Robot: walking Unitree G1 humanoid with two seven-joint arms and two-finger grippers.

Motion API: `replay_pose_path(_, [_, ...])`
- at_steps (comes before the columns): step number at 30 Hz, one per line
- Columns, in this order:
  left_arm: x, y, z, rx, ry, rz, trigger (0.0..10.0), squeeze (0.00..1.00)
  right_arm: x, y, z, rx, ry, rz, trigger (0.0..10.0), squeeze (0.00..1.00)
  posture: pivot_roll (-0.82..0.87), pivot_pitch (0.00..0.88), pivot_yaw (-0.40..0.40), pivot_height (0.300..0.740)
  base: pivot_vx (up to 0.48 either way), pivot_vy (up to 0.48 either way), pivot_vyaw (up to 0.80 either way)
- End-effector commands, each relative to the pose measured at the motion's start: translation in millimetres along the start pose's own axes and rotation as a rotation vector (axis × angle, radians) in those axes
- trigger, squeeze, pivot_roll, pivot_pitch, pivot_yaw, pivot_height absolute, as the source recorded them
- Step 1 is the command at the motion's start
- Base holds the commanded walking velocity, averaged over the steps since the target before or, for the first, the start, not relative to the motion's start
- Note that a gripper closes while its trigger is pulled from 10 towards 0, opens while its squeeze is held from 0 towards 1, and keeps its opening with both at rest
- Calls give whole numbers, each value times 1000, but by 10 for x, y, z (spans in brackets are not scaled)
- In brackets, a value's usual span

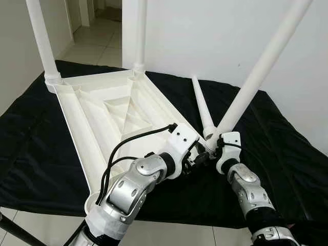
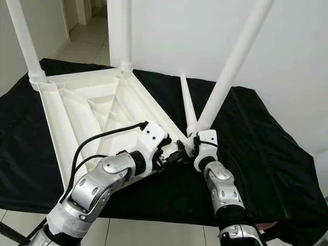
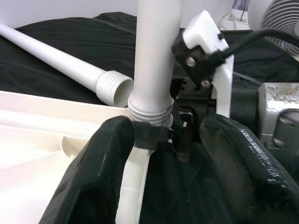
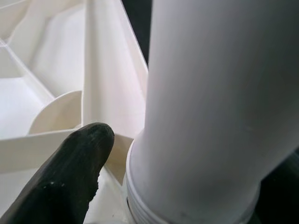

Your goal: Building children table

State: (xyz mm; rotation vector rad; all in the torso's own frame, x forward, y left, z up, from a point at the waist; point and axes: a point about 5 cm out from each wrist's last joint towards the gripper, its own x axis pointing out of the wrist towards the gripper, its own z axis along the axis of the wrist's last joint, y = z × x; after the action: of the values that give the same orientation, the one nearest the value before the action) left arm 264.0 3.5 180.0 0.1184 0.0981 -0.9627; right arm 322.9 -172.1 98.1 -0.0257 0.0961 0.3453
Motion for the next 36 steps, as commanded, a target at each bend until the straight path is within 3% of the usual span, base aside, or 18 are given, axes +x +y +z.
replay_pose_path(1, [14,-31,17,1,3,-14,10000,0,-48,159,-85,31,17,120,10000,0,35,0,-123,740,0,0,0])
replay_pose_path(4, [16,-30,20,3,2,-13,10000,0,-66,195,-82,50,8,135,10000,0,35,0,-123,740,0,0,0])
replay_pose_path(10, [33,-30,41,6,-7,-16,10000,0,-175,430,-111,170,-54,188,10000,0,31,0,-127,740,0,0,0])
replay_pose_path(15, [31,-37,41,10,-7,-27,10000,0,-215,520,-115,192,-71,202,10000,0,29,0,-128,740,0,0,0])
replay_pose_path(18, [-37,-65,16,45,-2,-101,10000,0,-289,623,-131,218,-85,215,10000,0,29,0,-130,740,0,0,0])
replay_pose_path(21, [-66,-64,11,51,-2,-119,10000,0,-304,624,-135,217,-86,213,10000,0,29,0,-130,740,0,0,0])
replay_pose_path(27, [-287,9,41,83,-32,-211,10000,0,-322,467,-63,159,-98,206,10000,0,20,0,-130,740,0,0,0])
replay_pose_path(30, [-300,14,42,78,-33,-216,10000,0,-321,463,-57,150,-100,209,10000,0,20,0,-130,740,0,0,0])
replay_pose_path(31, [-342,23,29,65,-27,-234,10000,1000,-320,456,-32,154,-107,217,10000,0,25,0,-137,740,0,0,0])
replay_pose_path(32, [-387,28,18,65,-22,-255,10000,1000,-318,449,-13,156,-111,221,10000,67,30,0,-142,740,0,0,0])
replay_pose_path(33, [-387,28,18,65,-22,-255,10000,1000,-318,449,-13,156,-111,221,10000,67,30,0,-142,740,0,0,0])
replay_pose_path(34, [-422,32,10,69,-17,-267,10000,1000,-317,442,5,159,-117,224,10000,255,30,0,-142,740,0,0,0])
replay_pose_path(35, [-422,32,10,69,-17,-267,10000,1000,-317,442,5,159,-117,224,10000,255,30,0,-142,740,0,0,0])
replay_pose_path(36, [-444,40,-7,88,-6,-268,10000,1000,-312,435,30,163,-124,235,10000,1000,33,0,-147,740,0,0,0])
